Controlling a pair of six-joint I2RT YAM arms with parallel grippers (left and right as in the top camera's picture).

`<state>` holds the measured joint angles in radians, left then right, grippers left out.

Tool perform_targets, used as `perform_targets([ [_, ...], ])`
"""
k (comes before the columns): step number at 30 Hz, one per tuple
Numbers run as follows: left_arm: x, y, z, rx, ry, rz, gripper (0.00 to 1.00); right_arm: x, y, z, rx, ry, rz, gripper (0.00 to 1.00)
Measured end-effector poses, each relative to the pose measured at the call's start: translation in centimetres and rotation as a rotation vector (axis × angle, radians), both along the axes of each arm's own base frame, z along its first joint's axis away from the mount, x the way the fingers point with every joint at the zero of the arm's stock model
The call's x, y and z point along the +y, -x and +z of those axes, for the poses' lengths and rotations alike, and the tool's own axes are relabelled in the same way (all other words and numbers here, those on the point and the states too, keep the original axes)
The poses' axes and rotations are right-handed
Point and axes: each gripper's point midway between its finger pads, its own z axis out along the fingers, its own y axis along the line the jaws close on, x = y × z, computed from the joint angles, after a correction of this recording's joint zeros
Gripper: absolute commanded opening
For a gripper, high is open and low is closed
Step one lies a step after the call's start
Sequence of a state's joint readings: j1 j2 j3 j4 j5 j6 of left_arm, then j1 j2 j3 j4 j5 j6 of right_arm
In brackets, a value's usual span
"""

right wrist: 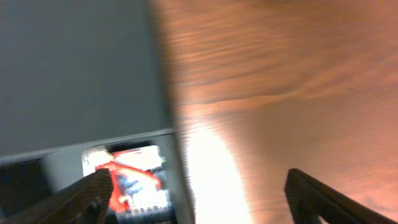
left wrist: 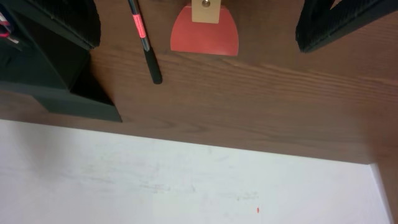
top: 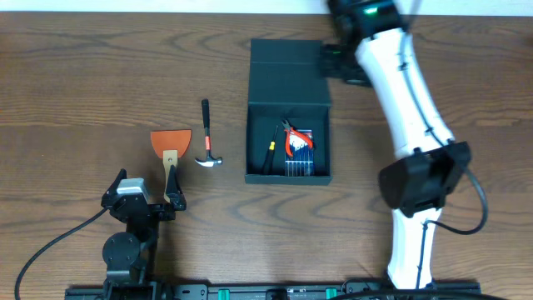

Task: Pack container
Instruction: 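Lower the pliers onto the case, open the right gripper, withdraw, then move the left gripper over the hammer handle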

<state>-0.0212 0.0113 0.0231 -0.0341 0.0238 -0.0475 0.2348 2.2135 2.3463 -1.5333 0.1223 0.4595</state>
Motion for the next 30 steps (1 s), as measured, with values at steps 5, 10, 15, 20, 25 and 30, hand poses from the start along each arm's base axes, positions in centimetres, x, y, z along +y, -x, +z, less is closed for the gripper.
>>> perform_targets([
  [5, 0.0, 0.0, 0.0, 0.0, 0.0, 0.0, 0.99, -6.9, -0.1, -0.1, 0.027, 0.019, -0.141, 0.99],
  [10, 0.0, 0.0, 0.0, 0.0, 0.0, 0.0, 0.99, -10.0, 0.1, -0.1, 0.037, 0.019, -0.209, 0.99],
  [15, 0.0, 0.0, 0.0, 0.0, 0.0, 0.0, 0.98, -10.4, 0.2, -0.1, 0.04, 0.019, -0.218, 0.99],
  [20, 0.0, 0.0, 0.0, 0.0, 0.0, 0.0, 0.99, -10.3, 0.2, -0.1, 0.04, 0.019, -0.218, 0.99],
  [25, 0.0, 0.0, 0.0, 0.0, 0.0, 0.0, 0.99, -10.3, 0.2, -0.1, 0.04, 0.019, -0.218, 0.99],
  [30, 0.0, 0.0, 0.2, -0.008, 0.04, 0.004, 0.99, -10.3, 0.2, -0.1, 0.039, 0.019, -0.218, 0.99],
])
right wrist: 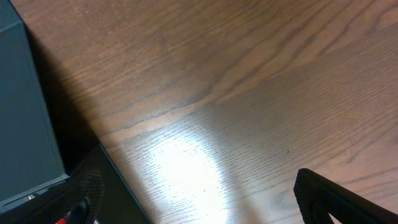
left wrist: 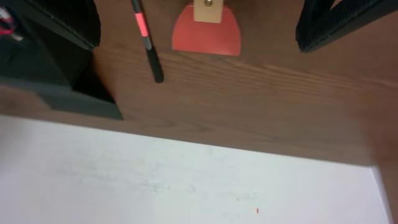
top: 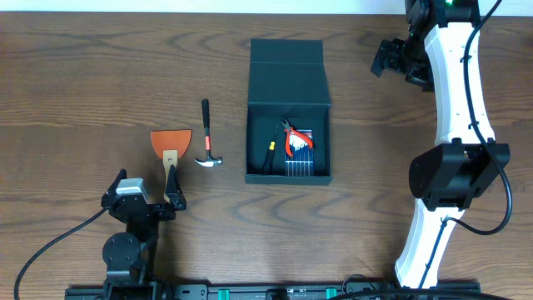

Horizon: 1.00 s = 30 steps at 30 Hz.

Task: Pack container
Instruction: 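Move the left gripper over the hammer handle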

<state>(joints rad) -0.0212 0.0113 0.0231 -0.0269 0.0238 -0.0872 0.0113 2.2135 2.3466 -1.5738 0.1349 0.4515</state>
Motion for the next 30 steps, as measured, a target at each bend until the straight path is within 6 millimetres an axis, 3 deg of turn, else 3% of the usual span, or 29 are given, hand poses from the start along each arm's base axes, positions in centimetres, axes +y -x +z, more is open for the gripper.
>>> perform_targets([
  [5, -0.1, 0.1, -0.5, 0.033, 0.066, 0.004, 0.99, 0.0, 0.0, 0.0, 0.001, 0.0, 0.0, 0.99],
  [9, -0.4, 0.5, -1.7, 0.19, 0.084, -0.006, 0.99, 0.0, 0.0, 0.0, 0.001, -0.001, 0.0, 0.99],
  [13, -0.5, -0.4, 0.7, 0.309, 0.071, -0.011, 0.99, 0.1, 0.0, 0.0, 0.001, -0.003, 0.0, 0.99],
  [16, -0.8, -2.0, 2.6, 0.439, 0.065, -0.022, 0.99, 0.1, 0.0, 0.0, 0.0, -0.003, 0.0, 0.99],
  [19, -1.6, -3.8, 3.2, 0.618, 0.068, -0.065, 0.99, 0.1, 0.0, 0.0, -0.001, -0.003, 0.0, 0.99],
  [24, -3.1, -6.6, 1.4, 0.973, 0.112, -0.128, 0.99, 0.1, 0.0, 0.0, -0.001, -0.003, 0.0, 0.99],
  [27, -3.5, -8.7, -0.3, 1.076, 0.132, -0.141, 0.99, 0.0, 0.0, 0.0, -0.001, -0.003, 0.0, 0.99],
  [30, -3.8, -9.3, -2.8, 1.159, 0.151, -0.145, 0.99, 0.1, 0.0, 0.0, -0.001, -0.003, 0.0, 0.99],
])
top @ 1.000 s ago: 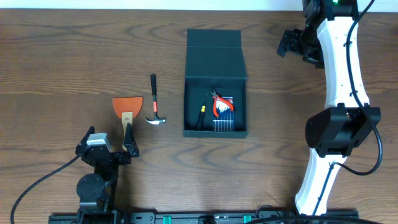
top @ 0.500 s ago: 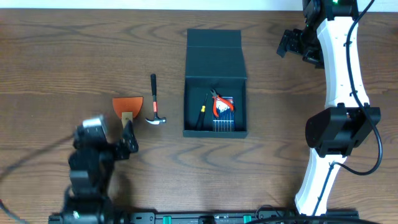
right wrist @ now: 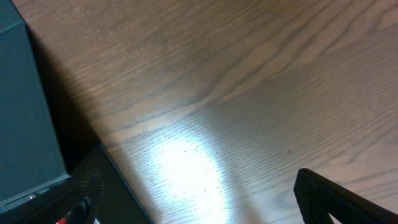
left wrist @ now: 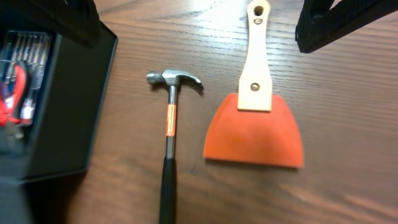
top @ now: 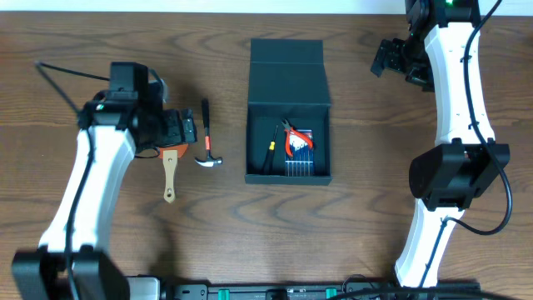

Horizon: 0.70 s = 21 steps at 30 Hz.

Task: Pack container
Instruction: 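Move the left gripper over the hammer handle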

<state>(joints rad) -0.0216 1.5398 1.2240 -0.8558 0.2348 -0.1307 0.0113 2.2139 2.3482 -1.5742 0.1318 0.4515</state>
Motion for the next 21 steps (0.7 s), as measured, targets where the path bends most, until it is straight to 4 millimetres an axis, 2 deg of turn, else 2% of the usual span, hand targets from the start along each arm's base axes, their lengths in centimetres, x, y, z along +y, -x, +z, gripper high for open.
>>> perform_targets([
  [5, -0.5, 0.0, -2.5, 0.082, 0.027, -0.008, 0.98, 0.0, 0.0, 0.0, 0.0, 0.0, 0.0, 0.99],
  [10, -1.9, -0.4, -2.3, 0.062, 0.086, -0.055, 0.99, 0.0, 0.0, 0.0, 0.0, 0.0, 0.0, 0.99],
  [13, -3.5, -0.3, -2.2, 0.054, 0.092, -0.109, 0.99, 0.0, 0.0, 0.0, 0.0, 0.0, 0.0, 0.99],
  [18, -6.3, 0.5, -2.5, 0.062, 0.037, -0.18, 0.99, 0.0, 0.0, 0.0, 0.0, 0.0, 0.0, 0.99],
  [21, -7.1, 0.8, -3.0, 0.069, -0.014, -0.189, 0.98, 0.0, 0.0, 0.0, 0.0, 0.0, 0.0, 0.99],
])
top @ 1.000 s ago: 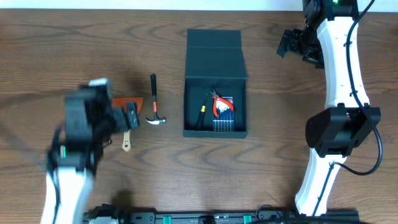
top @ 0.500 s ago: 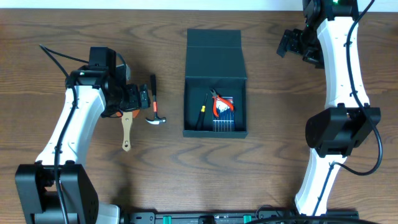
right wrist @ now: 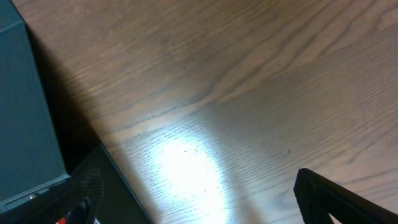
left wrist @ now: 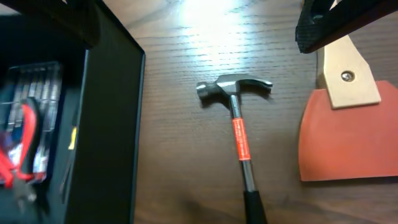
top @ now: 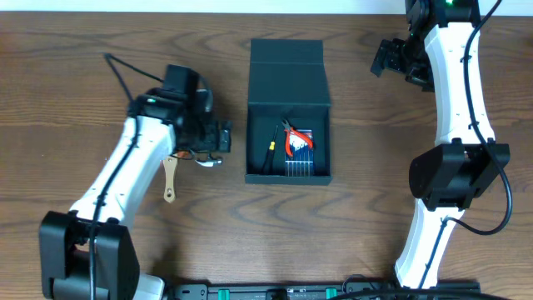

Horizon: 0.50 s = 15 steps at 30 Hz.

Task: Pack container
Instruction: 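Move the left gripper over the hammer handle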

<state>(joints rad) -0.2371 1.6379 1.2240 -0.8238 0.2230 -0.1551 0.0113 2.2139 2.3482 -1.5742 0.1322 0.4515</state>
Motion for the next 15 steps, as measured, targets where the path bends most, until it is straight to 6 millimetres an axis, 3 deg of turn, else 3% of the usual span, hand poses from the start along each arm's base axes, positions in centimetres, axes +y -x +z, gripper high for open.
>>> perform_targets([
  [9, 1.1, -0.1, -1.7, 0.035, -0.095, 0.082, 0.99, 0.0, 0.0, 0.0, 0.0, 0.0, 0.0, 0.99],
  [15, 1.5, 0.4, -4.2, 0.11, -0.129, 0.11, 0.98, 0.0, 0.0, 0.0, 0.0, 0.0, 0.0, 0.99],
])
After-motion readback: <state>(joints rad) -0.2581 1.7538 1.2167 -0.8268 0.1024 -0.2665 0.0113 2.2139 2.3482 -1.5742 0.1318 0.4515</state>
